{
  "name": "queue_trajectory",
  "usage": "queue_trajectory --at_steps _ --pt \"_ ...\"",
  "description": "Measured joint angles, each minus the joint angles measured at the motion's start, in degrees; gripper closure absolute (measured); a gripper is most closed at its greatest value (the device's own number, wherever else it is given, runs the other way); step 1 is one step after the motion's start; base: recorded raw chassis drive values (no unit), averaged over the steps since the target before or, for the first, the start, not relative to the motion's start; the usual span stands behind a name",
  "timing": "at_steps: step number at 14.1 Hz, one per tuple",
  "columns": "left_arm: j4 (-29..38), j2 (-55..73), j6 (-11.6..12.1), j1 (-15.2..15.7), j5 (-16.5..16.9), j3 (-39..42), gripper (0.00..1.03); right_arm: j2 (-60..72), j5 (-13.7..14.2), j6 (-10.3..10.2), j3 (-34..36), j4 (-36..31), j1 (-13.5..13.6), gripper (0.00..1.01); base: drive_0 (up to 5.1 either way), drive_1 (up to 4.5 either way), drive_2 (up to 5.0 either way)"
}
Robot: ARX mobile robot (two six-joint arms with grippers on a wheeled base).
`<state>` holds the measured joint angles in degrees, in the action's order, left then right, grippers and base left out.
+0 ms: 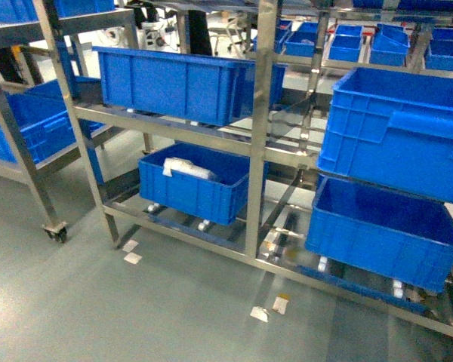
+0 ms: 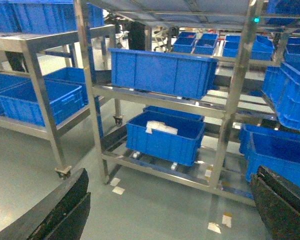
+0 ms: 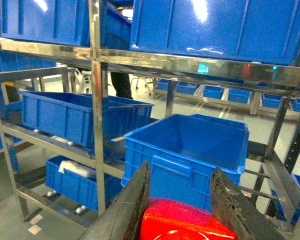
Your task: Pick red block from blue box to shelf
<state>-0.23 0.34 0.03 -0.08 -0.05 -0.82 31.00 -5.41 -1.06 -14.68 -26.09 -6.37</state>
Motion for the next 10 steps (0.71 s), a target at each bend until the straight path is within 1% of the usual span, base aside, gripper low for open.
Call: queue_trajectory --at_steps 10 --pt "0.0 0.0 0.0 0.0 0.0 0.0 0.05 0.0 0.0 0.0 0.0 0.0 0.0 0.73 -1.5 -1.53 -1.5"
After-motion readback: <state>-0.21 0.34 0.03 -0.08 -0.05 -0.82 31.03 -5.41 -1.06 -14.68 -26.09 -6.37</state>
